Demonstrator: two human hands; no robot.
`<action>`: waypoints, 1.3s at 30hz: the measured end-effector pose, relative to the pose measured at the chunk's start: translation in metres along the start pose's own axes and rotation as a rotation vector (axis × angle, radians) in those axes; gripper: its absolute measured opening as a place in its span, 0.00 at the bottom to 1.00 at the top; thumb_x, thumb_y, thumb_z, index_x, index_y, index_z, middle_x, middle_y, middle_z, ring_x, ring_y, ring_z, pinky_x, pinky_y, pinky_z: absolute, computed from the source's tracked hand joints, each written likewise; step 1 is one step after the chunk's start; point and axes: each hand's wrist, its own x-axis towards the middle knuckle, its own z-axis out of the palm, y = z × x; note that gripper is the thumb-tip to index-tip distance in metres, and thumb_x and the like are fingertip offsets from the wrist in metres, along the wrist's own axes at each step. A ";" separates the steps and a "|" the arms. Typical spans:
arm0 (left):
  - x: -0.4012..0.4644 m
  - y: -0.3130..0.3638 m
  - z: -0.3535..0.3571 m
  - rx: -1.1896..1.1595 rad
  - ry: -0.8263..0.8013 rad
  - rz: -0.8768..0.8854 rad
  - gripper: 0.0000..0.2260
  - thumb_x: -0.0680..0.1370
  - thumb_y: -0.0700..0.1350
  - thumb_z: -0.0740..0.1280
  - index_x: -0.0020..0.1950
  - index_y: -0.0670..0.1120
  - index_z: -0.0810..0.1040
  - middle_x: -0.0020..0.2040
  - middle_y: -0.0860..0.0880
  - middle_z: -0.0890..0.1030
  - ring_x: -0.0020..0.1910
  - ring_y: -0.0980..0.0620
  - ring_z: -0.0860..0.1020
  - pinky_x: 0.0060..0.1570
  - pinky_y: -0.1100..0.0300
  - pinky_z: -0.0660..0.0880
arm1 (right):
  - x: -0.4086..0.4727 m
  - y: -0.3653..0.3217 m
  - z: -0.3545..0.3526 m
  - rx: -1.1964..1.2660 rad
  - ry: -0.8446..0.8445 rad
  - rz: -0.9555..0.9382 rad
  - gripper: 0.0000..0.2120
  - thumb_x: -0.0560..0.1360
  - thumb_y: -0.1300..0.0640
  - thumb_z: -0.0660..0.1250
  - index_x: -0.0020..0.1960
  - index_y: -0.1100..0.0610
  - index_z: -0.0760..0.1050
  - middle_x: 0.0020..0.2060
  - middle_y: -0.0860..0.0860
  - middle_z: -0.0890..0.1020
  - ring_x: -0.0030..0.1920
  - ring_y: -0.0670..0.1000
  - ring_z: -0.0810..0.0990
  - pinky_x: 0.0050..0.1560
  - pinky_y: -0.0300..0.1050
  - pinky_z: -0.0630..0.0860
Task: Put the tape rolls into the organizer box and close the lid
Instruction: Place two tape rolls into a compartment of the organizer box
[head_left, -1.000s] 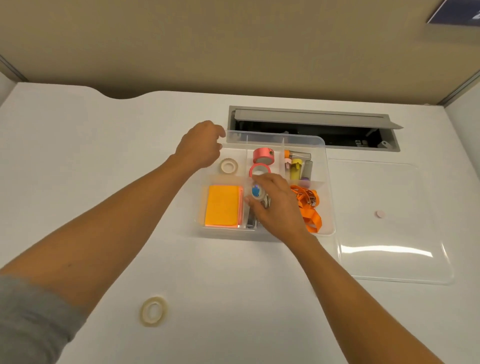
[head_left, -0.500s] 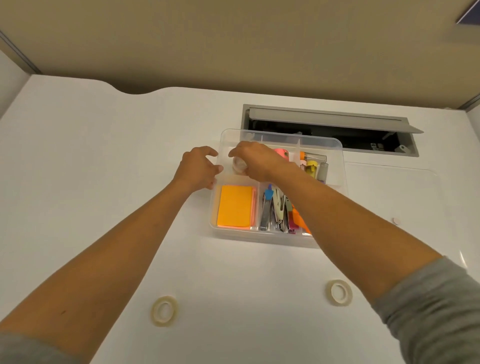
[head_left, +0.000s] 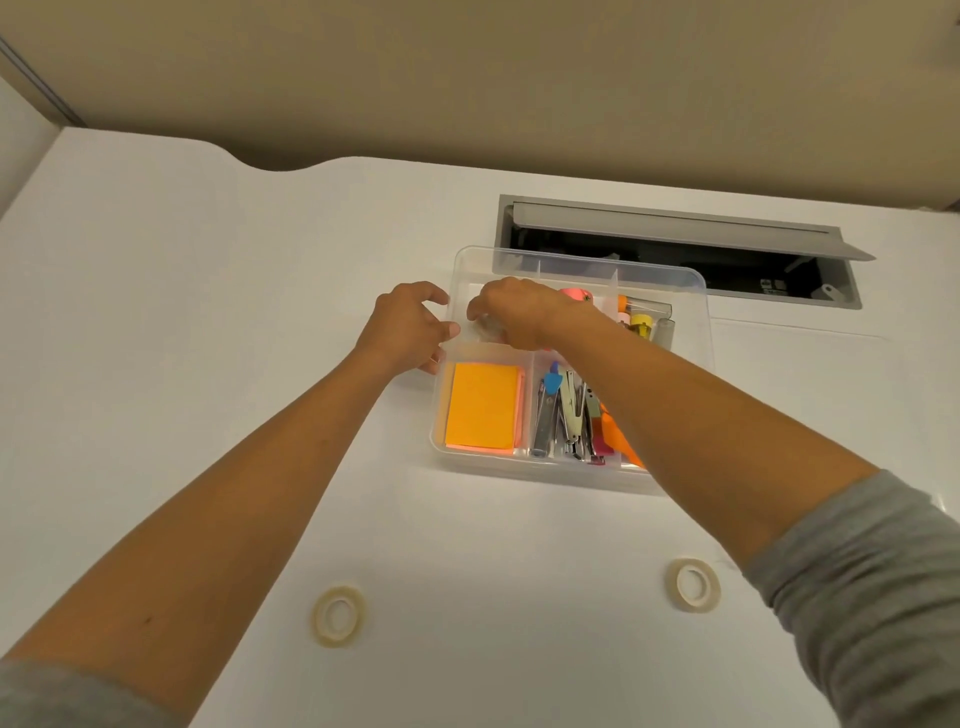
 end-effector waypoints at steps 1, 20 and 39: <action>0.000 0.000 0.000 0.003 0.000 0.001 0.19 0.74 0.41 0.72 0.65 0.45 0.74 0.42 0.42 0.83 0.34 0.46 0.83 0.40 0.51 0.83 | 0.000 0.000 -0.001 -0.006 -0.006 -0.003 0.16 0.77 0.60 0.64 0.64 0.56 0.74 0.58 0.57 0.77 0.54 0.58 0.75 0.53 0.48 0.72; 0.004 -0.003 0.002 0.034 0.016 0.014 0.19 0.74 0.41 0.72 0.64 0.45 0.74 0.42 0.43 0.84 0.33 0.48 0.82 0.36 0.56 0.82 | 0.010 0.002 0.000 -0.067 -0.058 -0.041 0.13 0.77 0.58 0.65 0.61 0.55 0.75 0.53 0.56 0.79 0.48 0.55 0.76 0.52 0.50 0.76; 0.001 -0.001 0.001 0.073 0.032 0.024 0.21 0.74 0.43 0.72 0.66 0.44 0.73 0.48 0.40 0.83 0.35 0.47 0.83 0.35 0.55 0.82 | -0.022 -0.003 -0.023 -0.022 0.038 0.026 0.33 0.72 0.65 0.70 0.73 0.53 0.62 0.68 0.56 0.71 0.66 0.59 0.69 0.63 0.52 0.68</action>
